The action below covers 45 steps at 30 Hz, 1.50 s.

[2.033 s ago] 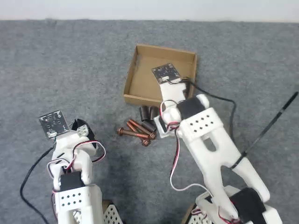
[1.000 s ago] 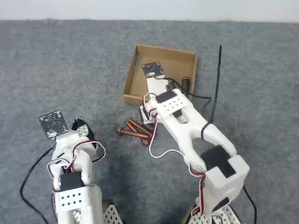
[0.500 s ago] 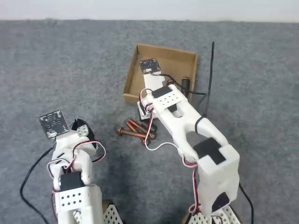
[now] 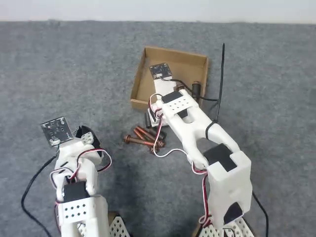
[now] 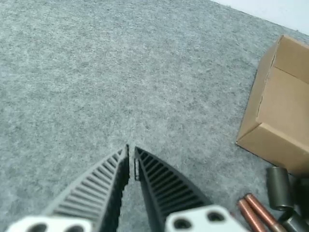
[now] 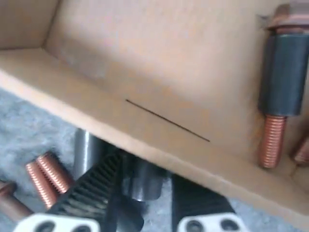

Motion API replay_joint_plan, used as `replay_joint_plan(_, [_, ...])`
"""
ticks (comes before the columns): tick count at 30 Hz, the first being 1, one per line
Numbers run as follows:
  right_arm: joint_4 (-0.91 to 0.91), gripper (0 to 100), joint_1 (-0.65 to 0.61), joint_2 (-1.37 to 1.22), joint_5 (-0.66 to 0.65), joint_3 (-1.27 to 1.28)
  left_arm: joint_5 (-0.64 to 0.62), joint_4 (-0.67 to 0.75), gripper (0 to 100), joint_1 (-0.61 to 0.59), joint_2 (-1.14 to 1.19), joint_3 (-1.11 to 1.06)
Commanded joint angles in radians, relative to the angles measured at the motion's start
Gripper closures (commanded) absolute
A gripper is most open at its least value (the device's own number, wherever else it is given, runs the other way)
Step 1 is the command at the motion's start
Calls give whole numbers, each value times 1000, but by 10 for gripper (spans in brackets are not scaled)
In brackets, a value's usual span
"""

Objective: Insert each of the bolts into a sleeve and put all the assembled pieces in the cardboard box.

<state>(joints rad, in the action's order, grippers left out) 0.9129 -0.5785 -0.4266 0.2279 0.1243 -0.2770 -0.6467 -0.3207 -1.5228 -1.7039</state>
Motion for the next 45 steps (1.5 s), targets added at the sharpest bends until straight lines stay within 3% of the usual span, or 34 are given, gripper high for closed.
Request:
replay_joint_plan(1, [76, 981, -5, 25, -29, -28, 9, -2, 989, 0, -9, 12])
replay_joint_plan(10, [254, 992, 33, 283, -75, 44, 9, -2, 989, 0, -9, 12])
replay_joint_plan(18, [249, 992, 145, 542, -77, 296, 9, -2, 989, 0, -9, 12])
replay_joint_plan(24, [107, 992, 255, 704, -87, 575, 9, -2, 989, 0, -9, 12])
replay_joint_plan(31, [-82, 992, 421, 756, -215, 806, 9, -2, 989, 0, -11, 12])
replay_joint_plan(35, [-56, 987, 430, 763, -298, 806, 9, -2, 989, 0, -9, 12])
replay_joint_plan(40, [-47, 877, 430, 762, -315, 810, 9, -3, 989, -2, -8, 12])
replay_joint_plan(45, [38, 902, 426, 769, -315, 799, 9, -3, 989, -2, -8, 12])
